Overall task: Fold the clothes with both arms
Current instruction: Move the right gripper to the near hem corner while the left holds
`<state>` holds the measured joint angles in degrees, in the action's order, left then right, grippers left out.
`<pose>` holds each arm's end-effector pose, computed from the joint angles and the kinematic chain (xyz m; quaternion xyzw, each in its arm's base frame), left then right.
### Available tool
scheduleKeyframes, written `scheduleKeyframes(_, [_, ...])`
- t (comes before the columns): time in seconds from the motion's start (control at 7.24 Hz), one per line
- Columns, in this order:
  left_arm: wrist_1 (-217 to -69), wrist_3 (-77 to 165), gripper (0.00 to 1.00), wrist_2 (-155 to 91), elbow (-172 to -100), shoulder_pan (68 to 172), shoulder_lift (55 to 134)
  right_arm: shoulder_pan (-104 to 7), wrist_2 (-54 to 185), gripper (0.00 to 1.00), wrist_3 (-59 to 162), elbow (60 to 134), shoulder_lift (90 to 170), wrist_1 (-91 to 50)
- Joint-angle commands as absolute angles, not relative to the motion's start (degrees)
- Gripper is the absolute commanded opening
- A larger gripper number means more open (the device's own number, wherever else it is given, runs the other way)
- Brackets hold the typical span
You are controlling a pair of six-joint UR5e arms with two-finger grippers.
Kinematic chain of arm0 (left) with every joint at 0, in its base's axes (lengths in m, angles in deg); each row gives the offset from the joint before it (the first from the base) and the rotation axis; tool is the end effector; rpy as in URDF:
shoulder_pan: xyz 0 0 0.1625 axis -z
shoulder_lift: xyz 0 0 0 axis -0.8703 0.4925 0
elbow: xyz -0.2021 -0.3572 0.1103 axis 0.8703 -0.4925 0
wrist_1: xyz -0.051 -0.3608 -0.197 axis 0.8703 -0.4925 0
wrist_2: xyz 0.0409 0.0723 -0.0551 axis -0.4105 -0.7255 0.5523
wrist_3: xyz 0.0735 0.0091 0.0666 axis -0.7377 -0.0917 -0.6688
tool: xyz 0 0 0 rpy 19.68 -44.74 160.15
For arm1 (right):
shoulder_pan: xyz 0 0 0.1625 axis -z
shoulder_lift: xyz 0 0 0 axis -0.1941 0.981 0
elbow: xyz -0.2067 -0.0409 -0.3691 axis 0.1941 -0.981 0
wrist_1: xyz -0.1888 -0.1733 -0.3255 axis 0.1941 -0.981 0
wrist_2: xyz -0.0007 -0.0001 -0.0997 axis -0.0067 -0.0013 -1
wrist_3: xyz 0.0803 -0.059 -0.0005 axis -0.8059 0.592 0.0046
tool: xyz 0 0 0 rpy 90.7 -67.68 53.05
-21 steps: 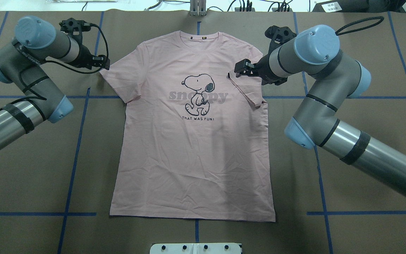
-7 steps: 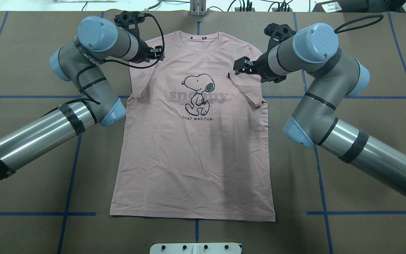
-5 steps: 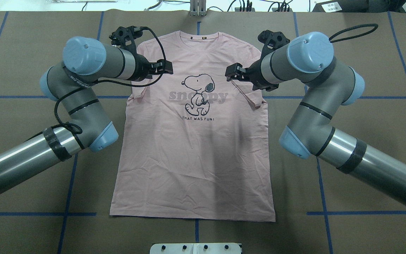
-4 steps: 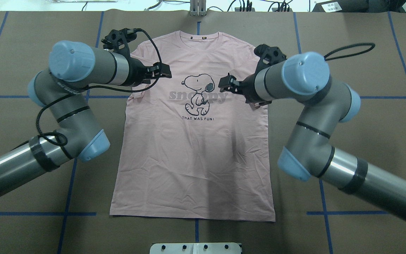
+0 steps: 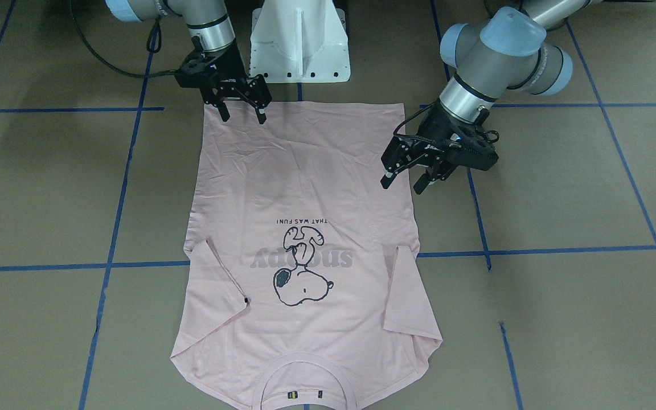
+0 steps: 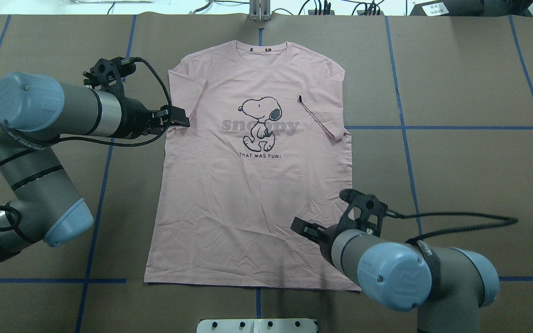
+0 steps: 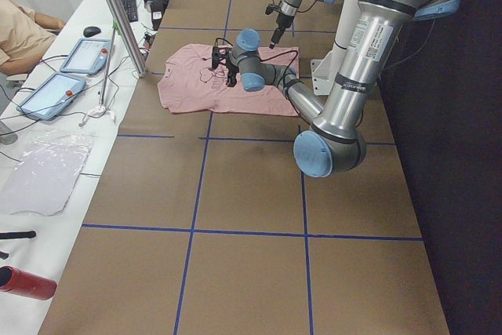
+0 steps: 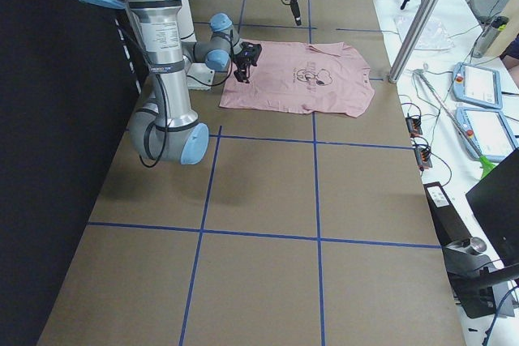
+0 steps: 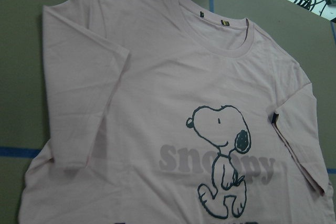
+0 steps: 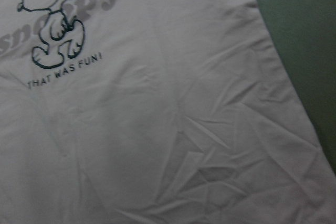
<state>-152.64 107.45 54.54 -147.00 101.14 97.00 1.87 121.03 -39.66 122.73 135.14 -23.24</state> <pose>0.3945 -0.4741 0.2764 0.1365 0.5656 -0.1150 0.8051 -0.5005 -0.2374 0.2787 0.0562 -0.4567 0.2507 0.8517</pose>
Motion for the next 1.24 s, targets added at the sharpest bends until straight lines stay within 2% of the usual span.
scheduleKeyframes(0.0, [-152.54, 107.61, 0.82, 54.32, -146.96, 101.1, 96.67, 8.79, 119.85, 0.71, -49.86, 123.64, 141.72, -24.39])
scheduleKeyframes(0.41, [-152.98, 107.7, 0.82, 54.4, -145.91, 101.1, 97.28, 9.79, 120.29, 0.65, -50.06, 123.55, 143.07, -24.47])
scheduleKeyframes(0.83, [-152.98, 107.61, 0.82, 54.4, -145.82, 101.1, 97.28, 9.79, 120.64, 0.65, -50.15, 123.64, 143.51, -24.56])
scheduleKeyframes(1.1, [-152.98, 107.61, 0.82, 54.4, -145.82, 101.1, 97.28, 9.96, 120.55, 0.56, -50.15, 123.55, 143.6, -24.56])
